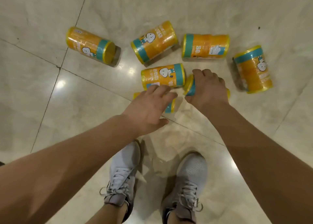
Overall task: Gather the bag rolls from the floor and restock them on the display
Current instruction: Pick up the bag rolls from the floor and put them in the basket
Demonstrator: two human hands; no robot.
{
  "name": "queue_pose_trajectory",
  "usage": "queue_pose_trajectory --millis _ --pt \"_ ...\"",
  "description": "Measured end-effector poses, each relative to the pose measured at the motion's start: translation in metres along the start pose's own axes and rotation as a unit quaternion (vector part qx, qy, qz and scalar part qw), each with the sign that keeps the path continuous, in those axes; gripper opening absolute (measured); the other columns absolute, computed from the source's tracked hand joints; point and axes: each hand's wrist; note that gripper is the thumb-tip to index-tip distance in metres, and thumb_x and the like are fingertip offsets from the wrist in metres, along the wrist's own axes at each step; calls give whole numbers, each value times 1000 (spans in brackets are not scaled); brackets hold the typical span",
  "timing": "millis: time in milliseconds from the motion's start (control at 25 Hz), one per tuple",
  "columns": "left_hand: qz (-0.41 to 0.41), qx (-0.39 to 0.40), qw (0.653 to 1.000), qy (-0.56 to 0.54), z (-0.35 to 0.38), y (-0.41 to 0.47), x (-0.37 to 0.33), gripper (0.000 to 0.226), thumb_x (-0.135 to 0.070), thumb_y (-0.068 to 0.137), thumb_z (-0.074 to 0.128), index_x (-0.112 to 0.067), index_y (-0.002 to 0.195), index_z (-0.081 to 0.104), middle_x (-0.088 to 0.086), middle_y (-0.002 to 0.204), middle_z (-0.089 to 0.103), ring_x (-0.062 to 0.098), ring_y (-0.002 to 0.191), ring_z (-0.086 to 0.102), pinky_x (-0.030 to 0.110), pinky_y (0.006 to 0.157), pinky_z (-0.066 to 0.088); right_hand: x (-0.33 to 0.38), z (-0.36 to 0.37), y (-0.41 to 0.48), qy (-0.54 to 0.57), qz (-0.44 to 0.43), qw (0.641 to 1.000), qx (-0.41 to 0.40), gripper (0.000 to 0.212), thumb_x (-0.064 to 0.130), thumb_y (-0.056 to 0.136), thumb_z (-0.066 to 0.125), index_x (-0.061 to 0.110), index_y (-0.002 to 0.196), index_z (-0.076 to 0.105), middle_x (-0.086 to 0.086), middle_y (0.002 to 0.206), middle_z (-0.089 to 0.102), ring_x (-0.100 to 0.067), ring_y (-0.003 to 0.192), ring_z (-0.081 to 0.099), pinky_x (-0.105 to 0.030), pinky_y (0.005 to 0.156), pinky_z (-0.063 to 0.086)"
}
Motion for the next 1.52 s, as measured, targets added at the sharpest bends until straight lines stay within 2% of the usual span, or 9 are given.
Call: queue_pose_trajectory --millis 120,200,280,400,600,840,1040,1160,1520 --pt "-17 50 997 63 25 15 -5 92 -32 75 84 -16 153 38 11 148 42 32 134 42 45 104 40 -19 -21 -30 87 -8 993 -75 80 31 70 85 12 140 49 -13 128 54 -37 109 59 -42 85 47" --pt "-14 27 994 108 39 26 -6 94 -17 54 93 -13 140 55 15 127 59 35 114 58 47 93 49 -33 -33 -53 138 3 985 -100 81 30 70 86 14 140 49 -9 134 52 -34 106 60 -35 75 46" --pt "-25 -34 993 110 42 30 -4 82 -6 47 90 -10 125 64 14 108 65 36 95 63 46 80 55 -41 -43 -69 175 8 980 -95 81 33 71 87 19 141 47 -2 139 48 -26 110 58 -32 78 44" --pt "-36 -97 994 16 6 10 -10 77 -7 58 80 -7 132 58 15 116 61 39 97 61 46 76 56 -39 -68 -86 219 -17 970 -106 82 37 70 88 22 140 49 3 138 50 -17 115 55 -32 87 47" --pt "-79 -198 962 -169 -128 -62 -39 77 -14 69 84 -15 139 51 5 135 48 25 113 57 35 79 55 2 -175 -131 255 -56 953 -151 78 34 69 88 22 138 53 4 133 53 -14 115 57 -31 88 49" --pt "-50 -260 946 -187 -374 -184 -110 81 -20 69 89 -24 141 51 -10 128 46 -2 110 47 0 90 35 65 -404 -231 226 -157 942 -192 81 41 71 87 24 142 51 5 135 54 -11 116 55 -28 95 49" --pt "7 -309 940 -145 -607 -335 -193 84 -28 66 93 -32 140 54 -13 128 50 -3 113 49 25 99 48 131 -636 -381 137 -264 922 -248 86 57 74 77 33 148 41 13 144 47 -9 132 47 -39 105 46" --pt "40 -351 922 -160 -693 -409 -233 81 -32 64 94 -34 136 57 -16 129 55 0 117 53 35 99 52 161 -725 -460 130 -289 906 -282 88 64 73 75 35 149 40 15 145 48 -5 134 45 -39 107 44" --pt "69 -461 843 -267 -750 -520 -269 79 -59 57 87 -40 129 62 -14 124 65 9 113 63 42 93 57 213 -801 -562 206 -355 855 -318 89 73 62 76 44 141 47 25 131 53 1 114 53 -21 92 46"
Point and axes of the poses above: each hand's wrist, its own y-axis towards the middle knuckle, its own z-axis out of the palm, x = y × z
